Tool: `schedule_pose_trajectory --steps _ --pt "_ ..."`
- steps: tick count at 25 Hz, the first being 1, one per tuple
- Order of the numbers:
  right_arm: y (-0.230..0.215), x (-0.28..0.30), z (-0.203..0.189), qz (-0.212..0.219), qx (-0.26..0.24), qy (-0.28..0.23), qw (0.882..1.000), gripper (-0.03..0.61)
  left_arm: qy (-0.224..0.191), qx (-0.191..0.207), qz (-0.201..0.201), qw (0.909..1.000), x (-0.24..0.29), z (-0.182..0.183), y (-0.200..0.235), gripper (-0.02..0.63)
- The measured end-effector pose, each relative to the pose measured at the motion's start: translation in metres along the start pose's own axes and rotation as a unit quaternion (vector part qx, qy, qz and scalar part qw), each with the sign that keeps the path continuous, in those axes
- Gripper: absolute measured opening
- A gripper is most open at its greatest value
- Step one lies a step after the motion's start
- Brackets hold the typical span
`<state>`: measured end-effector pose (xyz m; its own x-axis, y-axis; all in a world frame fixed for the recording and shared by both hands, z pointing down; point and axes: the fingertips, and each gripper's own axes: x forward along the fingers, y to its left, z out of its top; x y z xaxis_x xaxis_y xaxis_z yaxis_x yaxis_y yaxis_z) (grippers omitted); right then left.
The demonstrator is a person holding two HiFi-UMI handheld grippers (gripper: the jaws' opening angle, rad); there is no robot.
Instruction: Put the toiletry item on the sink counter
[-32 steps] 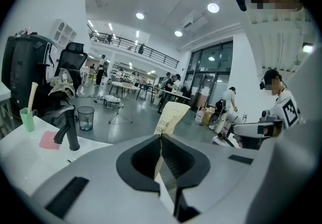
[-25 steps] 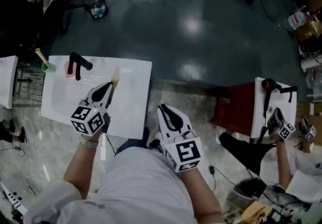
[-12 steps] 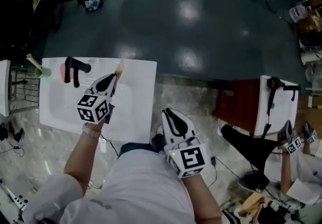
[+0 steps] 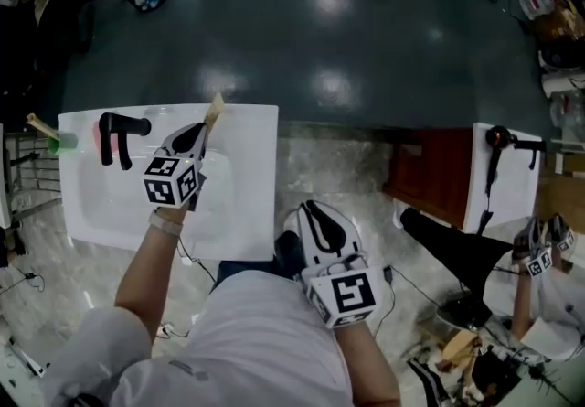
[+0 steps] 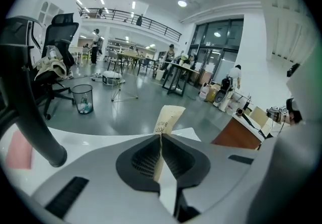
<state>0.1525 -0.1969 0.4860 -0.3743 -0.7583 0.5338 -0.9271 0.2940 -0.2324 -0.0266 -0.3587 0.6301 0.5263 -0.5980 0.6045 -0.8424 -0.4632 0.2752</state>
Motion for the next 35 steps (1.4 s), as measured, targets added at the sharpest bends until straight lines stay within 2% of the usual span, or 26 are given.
schedule_pose_trajectory --steps 8,15,22,28,35 --pt "-0.017 0.0 -0.004 -0.019 0.01 0.01 1.0 0.038 0.03 0.021 0.015 0.9992 0.028 -0.012 0.006 0.025" --pt "-0.02 0.002 -0.003 -0.024 0.011 0.015 1.0 0.038 0.037 0.039 0.036 0.9979 0.036 -0.011 0.014 0.029" --pt "-0.025 -0.003 -0.004 -0.024 0.013 0.012 1.0 0.038 0.041 0.039 0.046 0.9973 0.036 -0.012 0.014 0.117" --pt "-0.023 -0.008 -0.003 -0.017 0.011 0.0 1.0 0.038 0.026 0.031 0.052 0.9978 0.018 -0.003 0.014 0.17" --pt "-0.015 -0.018 0.004 0.005 0.001 -0.017 1.0 0.038 0.002 0.023 0.048 0.9986 -0.023 0.015 -0.007 0.172"
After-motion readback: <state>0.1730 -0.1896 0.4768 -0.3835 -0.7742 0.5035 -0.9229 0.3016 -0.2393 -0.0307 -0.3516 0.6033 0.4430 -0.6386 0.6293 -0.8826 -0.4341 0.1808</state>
